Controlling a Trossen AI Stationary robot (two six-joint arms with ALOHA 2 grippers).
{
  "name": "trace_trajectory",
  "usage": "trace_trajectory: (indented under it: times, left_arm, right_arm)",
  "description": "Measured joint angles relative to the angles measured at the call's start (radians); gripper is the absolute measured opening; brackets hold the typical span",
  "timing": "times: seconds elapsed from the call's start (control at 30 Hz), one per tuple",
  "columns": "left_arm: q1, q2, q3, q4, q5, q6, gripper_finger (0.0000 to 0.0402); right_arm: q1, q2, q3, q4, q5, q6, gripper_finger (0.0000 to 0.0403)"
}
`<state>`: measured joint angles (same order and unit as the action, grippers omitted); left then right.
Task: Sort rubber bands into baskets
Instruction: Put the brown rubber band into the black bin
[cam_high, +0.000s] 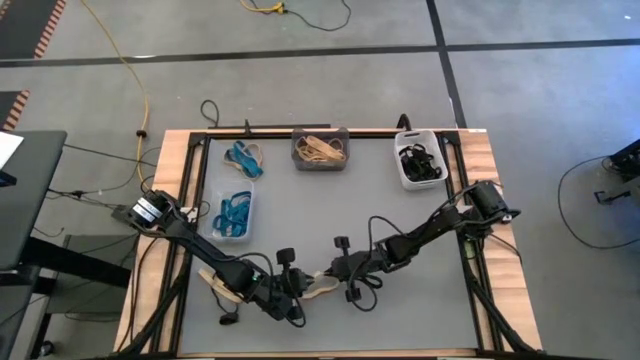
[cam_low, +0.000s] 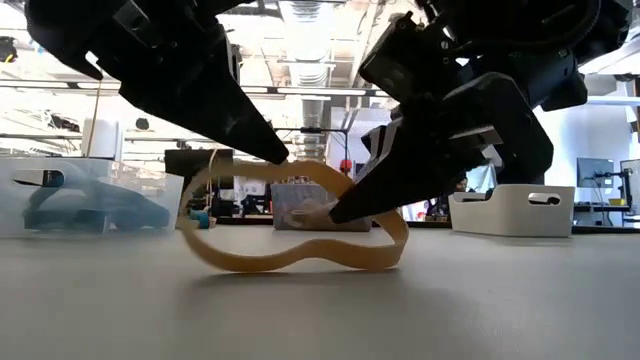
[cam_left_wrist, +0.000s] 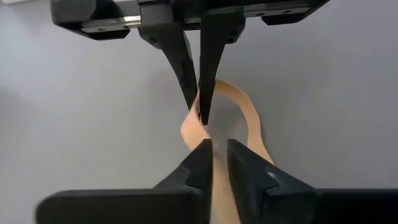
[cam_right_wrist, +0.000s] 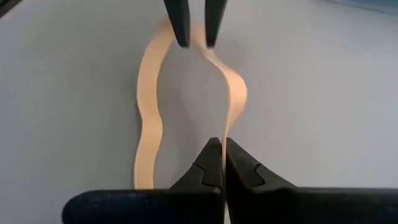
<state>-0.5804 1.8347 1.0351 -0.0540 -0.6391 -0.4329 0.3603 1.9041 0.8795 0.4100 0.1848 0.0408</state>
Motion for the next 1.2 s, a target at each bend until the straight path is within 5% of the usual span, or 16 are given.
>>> trace_trajectory:
  times: [0.33,0.63,0.87,1.2]
  left_arm:
    - [-0.004,0.000,0.000,-0.076,-0.137,0.021,0.0142]
    - [0.012,0.000,0.000,-0.134,-0.406,0.180,0.0152]
    - [0.124,0.000,0.000,-0.122,-0.227,0.340,0.0152]
    - [0.243,0.000,0.000,-0.016,-0.119,0.505,0.0144]
  right_arm:
    - [-0.001,-0.006,0.000,-0.041,0.085,-0.047,0.0022]
    - [-0.027,-0.049,0.018,-0.036,0.271,-0.106,0.0022]
    - [-0.110,-0.137,0.019,-0.100,0.290,-0.137,0.0022]
    - [-0.297,-0.262,0.018,-0.186,0.316,-0.224,0.0022]
